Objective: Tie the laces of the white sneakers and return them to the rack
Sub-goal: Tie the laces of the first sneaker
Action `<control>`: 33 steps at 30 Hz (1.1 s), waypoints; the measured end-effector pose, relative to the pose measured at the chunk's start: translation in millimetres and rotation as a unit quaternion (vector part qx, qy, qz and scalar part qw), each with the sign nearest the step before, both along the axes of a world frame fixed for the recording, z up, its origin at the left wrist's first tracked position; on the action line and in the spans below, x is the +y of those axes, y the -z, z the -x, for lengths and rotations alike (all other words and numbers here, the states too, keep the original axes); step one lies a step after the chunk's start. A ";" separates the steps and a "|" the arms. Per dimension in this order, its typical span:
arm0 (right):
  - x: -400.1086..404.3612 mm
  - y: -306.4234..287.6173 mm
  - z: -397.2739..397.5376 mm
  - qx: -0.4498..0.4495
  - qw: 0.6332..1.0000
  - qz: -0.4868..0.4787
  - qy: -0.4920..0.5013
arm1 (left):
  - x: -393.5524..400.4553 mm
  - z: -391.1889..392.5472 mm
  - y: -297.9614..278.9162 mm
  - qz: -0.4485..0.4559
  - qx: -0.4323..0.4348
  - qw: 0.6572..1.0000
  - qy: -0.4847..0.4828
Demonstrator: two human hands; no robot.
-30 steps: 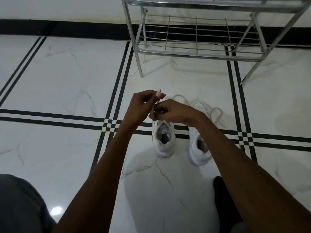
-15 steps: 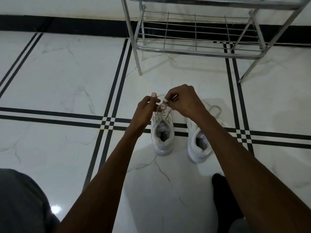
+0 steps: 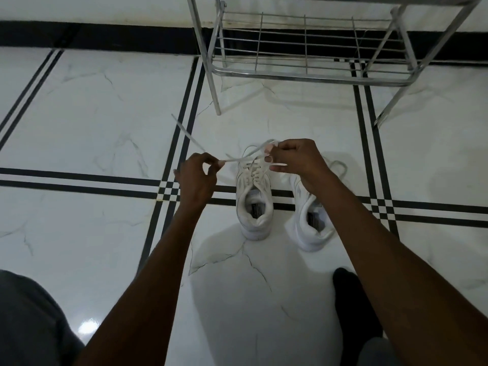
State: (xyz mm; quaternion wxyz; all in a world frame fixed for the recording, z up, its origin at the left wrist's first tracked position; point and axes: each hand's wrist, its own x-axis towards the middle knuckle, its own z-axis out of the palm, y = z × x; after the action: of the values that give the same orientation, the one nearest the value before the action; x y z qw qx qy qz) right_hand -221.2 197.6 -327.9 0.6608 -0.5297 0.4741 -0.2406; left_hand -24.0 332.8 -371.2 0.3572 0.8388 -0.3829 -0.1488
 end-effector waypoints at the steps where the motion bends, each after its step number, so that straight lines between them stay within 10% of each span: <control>1: -3.6 5.2 2.7 0.037 0.999 0.001 0.030 | 4.5 -3.3 2.0 -0.012 -0.006 1.000 -0.015; 4: -12.2 26.1 19.4 0.248 0.954 0.143 0.092 | 25.2 -17.1 15.1 -0.142 -0.039 0.982 -0.118; 8: -5.3 42.6 31.5 0.279 0.937 0.201 0.063 | 46.4 -20.2 23.4 -0.287 0.037 0.938 -0.192; 15: 0.5 39.4 17.1 0.261 0.927 0.268 -0.027 | 20.2 17.7 16.6 -0.058 0.101 0.993 0.037; 19: 7.7 39.9 9.7 0.282 0.895 0.254 -0.236 | 6.6 37.3 20.8 -0.055 0.187 0.975 0.104; 28: 13.2 38.7 -2.7 0.266 0.911 0.254 -0.186 | -3.6 43.8 20.1 -0.048 0.217 0.973 0.056; 33: 15.1 49.4 -5.0 0.349 0.877 0.280 -0.177 | 0.1 41.5 26.1 -0.114 0.099 0.986 0.069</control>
State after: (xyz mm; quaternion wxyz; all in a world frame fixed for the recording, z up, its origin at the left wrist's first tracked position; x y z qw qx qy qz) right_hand -216.2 212.8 -377.3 0.3082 -0.8175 0.4847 -0.0421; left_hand -65.6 332.9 -397.3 0.2845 0.8267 -0.3831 -0.2980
